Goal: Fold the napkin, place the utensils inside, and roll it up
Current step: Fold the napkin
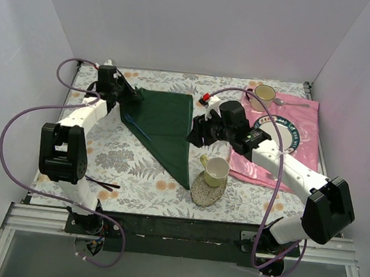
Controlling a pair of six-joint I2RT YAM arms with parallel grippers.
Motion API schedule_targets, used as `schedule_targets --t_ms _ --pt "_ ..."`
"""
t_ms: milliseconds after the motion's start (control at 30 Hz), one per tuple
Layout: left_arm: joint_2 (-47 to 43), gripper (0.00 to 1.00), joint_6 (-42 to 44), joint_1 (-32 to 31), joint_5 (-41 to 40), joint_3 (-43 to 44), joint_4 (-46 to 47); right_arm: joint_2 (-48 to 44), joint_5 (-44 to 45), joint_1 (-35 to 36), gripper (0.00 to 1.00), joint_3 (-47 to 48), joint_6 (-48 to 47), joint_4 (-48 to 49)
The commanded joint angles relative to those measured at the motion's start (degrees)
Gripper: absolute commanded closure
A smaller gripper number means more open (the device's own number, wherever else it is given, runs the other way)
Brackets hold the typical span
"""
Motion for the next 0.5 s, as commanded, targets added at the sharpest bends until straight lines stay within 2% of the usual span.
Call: schedule_targets --t_ms 0,467 --pt "-4.85 1.00 -1.55 -4.07 -0.03 -3.69 -1.02 -2.63 -0.60 -0.28 0.43 -1.14 0.57 3.09" --pt "-6.43 1.00 -5.25 -10.58 1.99 -11.25 2.14 -2.36 -0.68 -0.28 0.43 -3.78 1.89 4.14"
